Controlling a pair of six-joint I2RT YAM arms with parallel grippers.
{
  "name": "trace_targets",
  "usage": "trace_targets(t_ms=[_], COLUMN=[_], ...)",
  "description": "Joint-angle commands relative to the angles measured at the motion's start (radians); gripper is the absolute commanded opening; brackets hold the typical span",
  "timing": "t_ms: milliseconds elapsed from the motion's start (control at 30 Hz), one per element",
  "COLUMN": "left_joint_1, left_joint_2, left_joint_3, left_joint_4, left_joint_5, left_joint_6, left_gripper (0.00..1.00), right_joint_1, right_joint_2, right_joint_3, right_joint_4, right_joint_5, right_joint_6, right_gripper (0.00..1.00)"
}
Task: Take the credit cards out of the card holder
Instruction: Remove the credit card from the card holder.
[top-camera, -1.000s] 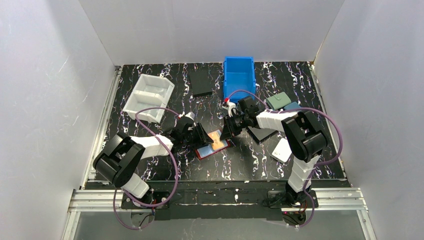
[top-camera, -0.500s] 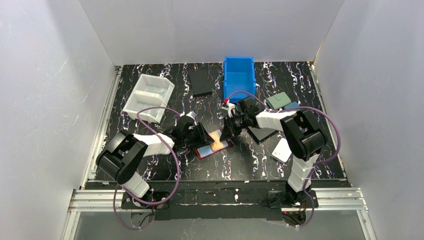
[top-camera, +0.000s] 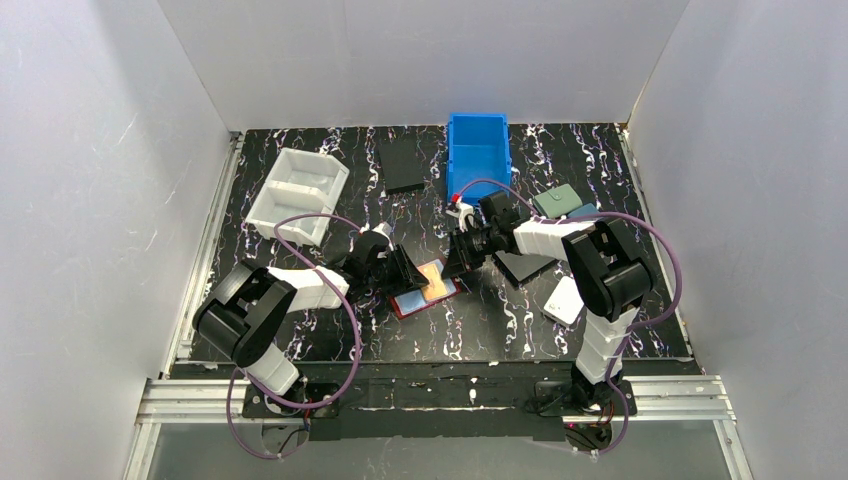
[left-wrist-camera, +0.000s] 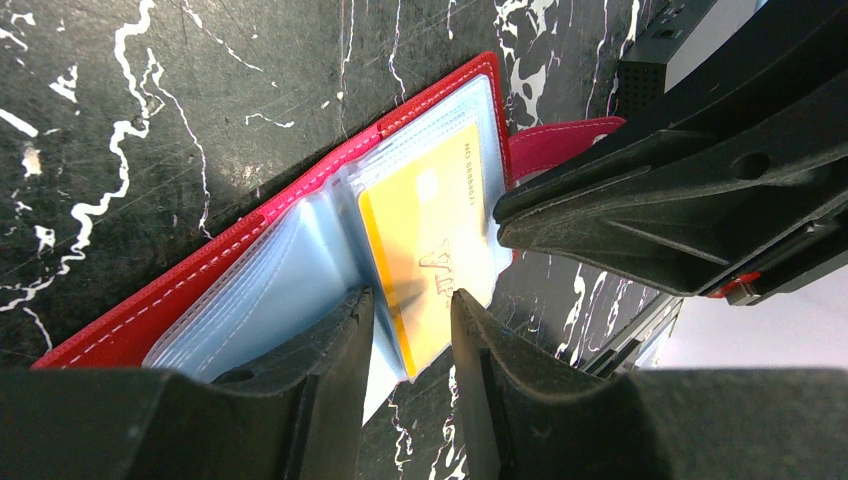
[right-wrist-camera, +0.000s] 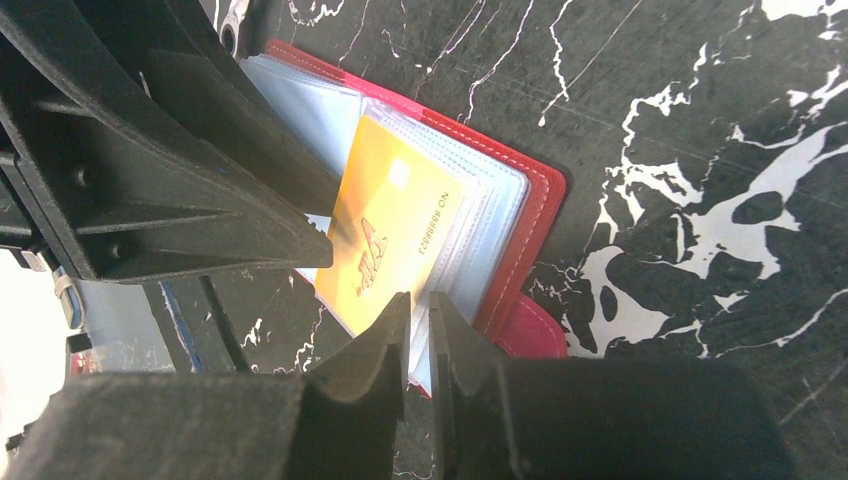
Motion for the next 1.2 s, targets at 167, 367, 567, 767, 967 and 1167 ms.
trace_targets(t_ms=[167, 367, 567, 767, 967, 1167], left_joint_1=[-0.001, -0.001, -0.001, -0.001, 0.000, -0.001], left_joint_2=[0.041, 0.042, 0.040, 0.045, 0.053, 0.068], left_joint_3=[0.001, 0.001, -0.002, 0.001, 0.003, 0.003], left_joint_4=[-0.054, -0.053, -0.052, -0.052, -0.049, -0.038], left_joint_5=[-0.027, -0.025, -0.025, -0.021, -0.016, -0.003], left_joint_6=[0.018, 0.018, 0.016, 0.016, 0.016, 0.012], left_gripper=[0.33, 0.33, 0.33, 0.33, 0.33, 0.32], right_joint_1=[-0.004, -0.004, -0.004, -0.004, 0.002, 0.022], right_joint_2=[-0.016, -0.009, 0.010, 0.033, 0.060, 0.081], right_joint_3=[0.011, 0.005, 0.008, 0.013, 0.016, 0.022], right_joint_4=[0.037, 0.040, 0.040, 0.026, 0.023, 0.009], right_joint_5=[-0.055, -0.072, -0.029, -0.032, -0.082, -0.082], right_joint_6=[0.017, 0.031, 0.029, 0.026, 0.024, 0.015], right_gripper=[0.18, 0.16, 0.16, 0.17, 0.17, 0.15])
